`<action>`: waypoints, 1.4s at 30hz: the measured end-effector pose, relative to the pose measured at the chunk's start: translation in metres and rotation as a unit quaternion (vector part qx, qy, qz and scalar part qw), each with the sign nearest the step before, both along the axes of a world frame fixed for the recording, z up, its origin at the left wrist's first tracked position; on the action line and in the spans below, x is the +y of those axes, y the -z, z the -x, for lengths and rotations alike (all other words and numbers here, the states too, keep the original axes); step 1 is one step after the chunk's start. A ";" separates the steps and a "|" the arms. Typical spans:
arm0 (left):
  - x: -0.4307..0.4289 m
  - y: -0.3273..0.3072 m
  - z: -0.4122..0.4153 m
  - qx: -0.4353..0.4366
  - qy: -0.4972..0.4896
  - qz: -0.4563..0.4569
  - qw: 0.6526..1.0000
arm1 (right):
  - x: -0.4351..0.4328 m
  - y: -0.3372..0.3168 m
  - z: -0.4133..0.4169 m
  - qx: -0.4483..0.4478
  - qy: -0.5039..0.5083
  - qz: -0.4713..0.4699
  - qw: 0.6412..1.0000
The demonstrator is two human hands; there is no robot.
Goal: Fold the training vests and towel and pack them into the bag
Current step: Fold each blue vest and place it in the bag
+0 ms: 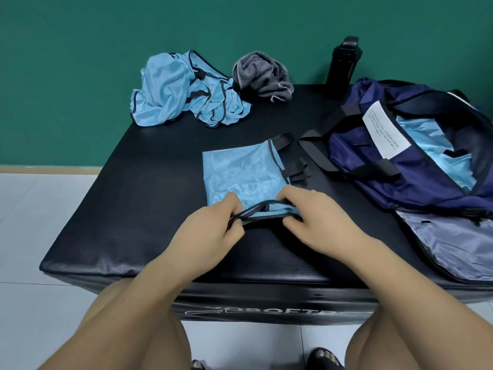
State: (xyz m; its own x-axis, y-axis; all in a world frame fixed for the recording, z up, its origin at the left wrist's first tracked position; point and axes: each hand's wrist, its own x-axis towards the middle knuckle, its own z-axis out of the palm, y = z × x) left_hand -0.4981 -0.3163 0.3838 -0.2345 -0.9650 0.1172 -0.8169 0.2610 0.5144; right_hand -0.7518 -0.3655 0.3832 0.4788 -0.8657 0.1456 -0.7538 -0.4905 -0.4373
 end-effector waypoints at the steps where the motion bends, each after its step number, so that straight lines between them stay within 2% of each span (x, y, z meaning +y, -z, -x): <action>1: 0.000 0.000 -0.002 0.018 -0.004 -0.012 1.000 | -0.001 -0.002 0.004 -0.042 0.009 -0.020 0.999; 8: -0.001 -0.005 -0.007 0.148 -0.016 -0.093 0.984 | -0.006 -0.009 0.011 -0.161 0.039 -0.118 0.979; 13: -0.013 -0.006 -0.012 0.189 -0.084 -0.092 0.974 | -0.010 -0.005 -0.007 -0.223 0.098 -0.095 0.965; 16: -0.020 -0.005 -0.019 0.178 -0.124 -0.102 0.971 | -0.013 -0.002 -0.022 -0.243 0.112 -0.094 0.959; 23: -0.024 0.006 -0.039 0.119 -0.160 -0.156 0.967 | -0.018 0.011 -0.030 -0.147 0.087 -0.149 0.974; 28: -0.030 0.012 -0.041 0.106 -0.164 -0.138 0.971 | -0.025 0.024 -0.025 -0.176 0.119 -0.125 0.969; 32: -0.028 0.018 -0.044 0.048 -0.180 -0.148 0.971 | -0.028 0.035 -0.021 -0.171 0.140 -0.076 0.972; 38: -0.030 0.018 -0.045 0.041 -0.200 -0.132 0.970 | -0.034 0.037 -0.029 -0.155 0.184 -0.043 0.970; 42: -0.030 0.020 -0.046 0.013 -0.224 -0.121 0.967 | -0.036 0.039 -0.029 -0.019 0.200 0.032 0.979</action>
State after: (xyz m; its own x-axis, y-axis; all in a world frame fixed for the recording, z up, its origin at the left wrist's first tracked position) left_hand -0.4524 -0.3466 0.3640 0.2134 -0.9691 -0.1241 -0.8062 -0.2464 0.5379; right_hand -0.7228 -0.4018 0.3446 0.0960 -0.9714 0.2171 -0.8749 -0.1864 -0.4470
